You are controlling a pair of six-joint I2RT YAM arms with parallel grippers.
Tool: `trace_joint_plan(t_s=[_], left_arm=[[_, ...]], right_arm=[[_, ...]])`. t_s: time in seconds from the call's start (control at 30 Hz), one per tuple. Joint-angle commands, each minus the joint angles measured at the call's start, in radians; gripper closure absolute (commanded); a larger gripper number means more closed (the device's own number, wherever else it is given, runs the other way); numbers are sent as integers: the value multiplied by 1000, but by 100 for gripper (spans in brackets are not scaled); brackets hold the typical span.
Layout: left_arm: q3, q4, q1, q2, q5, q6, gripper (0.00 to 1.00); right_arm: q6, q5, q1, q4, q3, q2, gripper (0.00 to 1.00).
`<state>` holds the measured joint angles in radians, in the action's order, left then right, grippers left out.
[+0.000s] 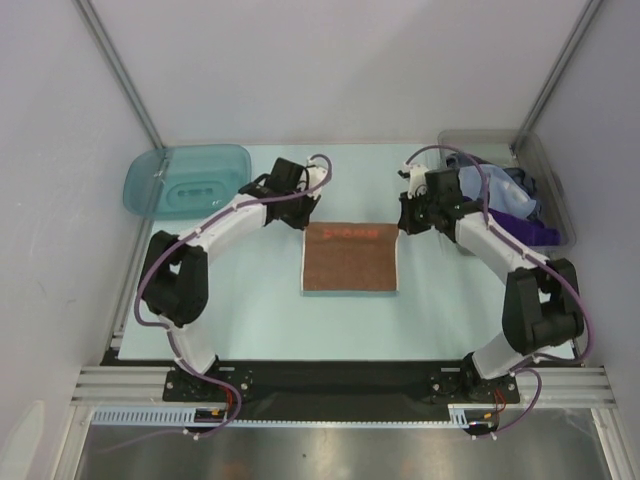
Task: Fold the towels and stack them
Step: Fold the towel
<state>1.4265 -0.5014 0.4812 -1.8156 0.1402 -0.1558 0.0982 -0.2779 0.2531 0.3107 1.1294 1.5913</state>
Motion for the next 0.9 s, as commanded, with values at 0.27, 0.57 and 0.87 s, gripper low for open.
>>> trace_joint_plan(t_s=[0.27,0.57,0.87], left_arm=[[-264,64,120,214,-122,107,100],[-377,72,163,315,-136,182,100],[-437,31,184,351,-151,239,100]], right_arm=[[-182,253,86,47,-213,-246,100],[-319,301,167,79,-312,-315,100],[-420,289,187,88,-416,-399,100]])
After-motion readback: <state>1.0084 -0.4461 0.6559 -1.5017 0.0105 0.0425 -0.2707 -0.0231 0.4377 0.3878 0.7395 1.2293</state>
